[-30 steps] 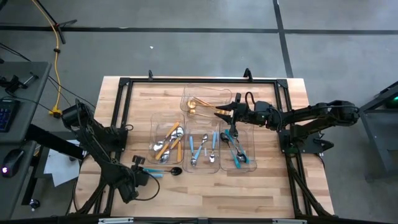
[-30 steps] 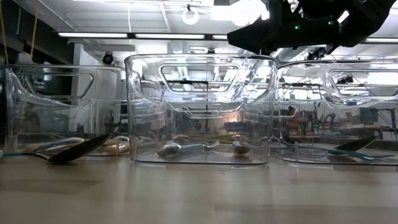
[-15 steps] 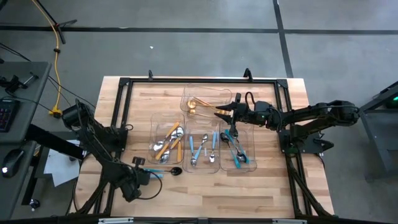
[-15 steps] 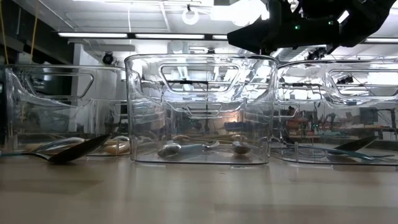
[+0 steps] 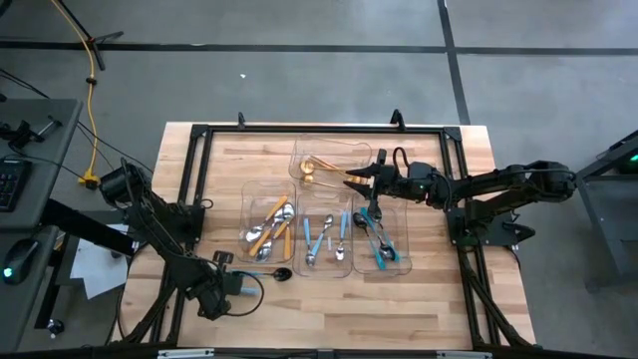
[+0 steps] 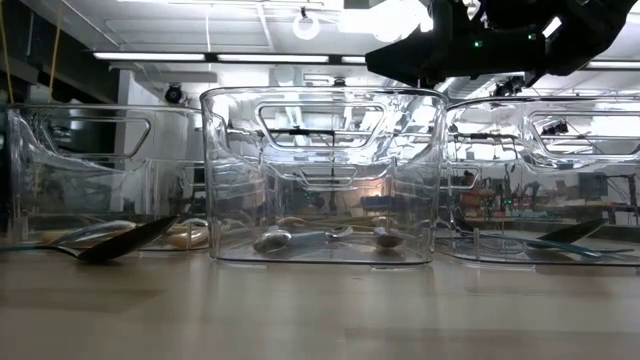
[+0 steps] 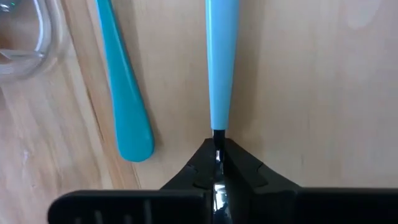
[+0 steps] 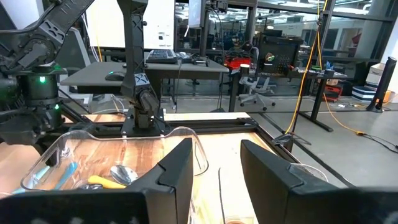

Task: Sort silverware by color (type)
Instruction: Put the light blue spoon into the middle transparent bin

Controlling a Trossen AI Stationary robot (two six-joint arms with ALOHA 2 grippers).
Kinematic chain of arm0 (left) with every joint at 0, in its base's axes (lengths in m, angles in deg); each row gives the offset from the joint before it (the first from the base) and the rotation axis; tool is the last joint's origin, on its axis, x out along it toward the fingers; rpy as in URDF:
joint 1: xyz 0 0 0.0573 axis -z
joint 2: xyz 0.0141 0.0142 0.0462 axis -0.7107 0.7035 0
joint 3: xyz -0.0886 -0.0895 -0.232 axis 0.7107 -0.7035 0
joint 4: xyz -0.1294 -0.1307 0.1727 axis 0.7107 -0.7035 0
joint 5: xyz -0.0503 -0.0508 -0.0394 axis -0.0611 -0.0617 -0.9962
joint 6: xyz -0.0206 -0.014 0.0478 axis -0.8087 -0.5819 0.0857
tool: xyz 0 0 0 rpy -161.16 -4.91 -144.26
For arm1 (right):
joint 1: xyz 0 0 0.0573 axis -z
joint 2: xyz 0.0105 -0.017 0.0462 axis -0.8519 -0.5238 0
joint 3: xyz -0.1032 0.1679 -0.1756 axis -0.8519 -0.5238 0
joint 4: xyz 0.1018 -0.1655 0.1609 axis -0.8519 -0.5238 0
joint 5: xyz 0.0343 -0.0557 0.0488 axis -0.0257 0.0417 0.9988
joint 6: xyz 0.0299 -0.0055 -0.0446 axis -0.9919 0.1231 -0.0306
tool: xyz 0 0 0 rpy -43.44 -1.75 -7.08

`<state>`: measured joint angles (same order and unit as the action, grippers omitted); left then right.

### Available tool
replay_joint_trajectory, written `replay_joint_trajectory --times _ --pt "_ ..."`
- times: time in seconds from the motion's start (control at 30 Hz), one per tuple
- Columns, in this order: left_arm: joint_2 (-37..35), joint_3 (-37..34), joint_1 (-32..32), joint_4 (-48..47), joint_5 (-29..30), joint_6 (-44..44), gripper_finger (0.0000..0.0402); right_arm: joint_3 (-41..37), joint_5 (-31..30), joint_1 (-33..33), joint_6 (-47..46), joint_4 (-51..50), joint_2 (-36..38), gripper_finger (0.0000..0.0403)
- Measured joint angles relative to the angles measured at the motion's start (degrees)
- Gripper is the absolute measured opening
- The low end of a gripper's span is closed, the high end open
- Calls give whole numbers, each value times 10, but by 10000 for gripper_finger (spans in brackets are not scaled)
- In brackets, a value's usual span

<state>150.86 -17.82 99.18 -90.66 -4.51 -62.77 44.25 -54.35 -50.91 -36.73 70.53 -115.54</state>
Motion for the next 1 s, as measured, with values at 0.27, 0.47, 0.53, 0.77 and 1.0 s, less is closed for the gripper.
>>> replay_joint_trajectory --times 0.27,0.47,0.53,0.77,1.0 --pt "-48 -1 0 86 -87 24 2 0 0 0 0 0 0 118" --pt "-176 -1 -22 168 8 62 1 0 0 0 0 4 0 118" --pt "-220 -1 -28 188 81 128 1 0 0 0 0 4 0 118" --pt "-337 -1 -125 228 194 440 1 0 0 0 0 5 0 118" --pt "-372 -1 -349 298 17 642 0 0 0 0 0 13 0 118"
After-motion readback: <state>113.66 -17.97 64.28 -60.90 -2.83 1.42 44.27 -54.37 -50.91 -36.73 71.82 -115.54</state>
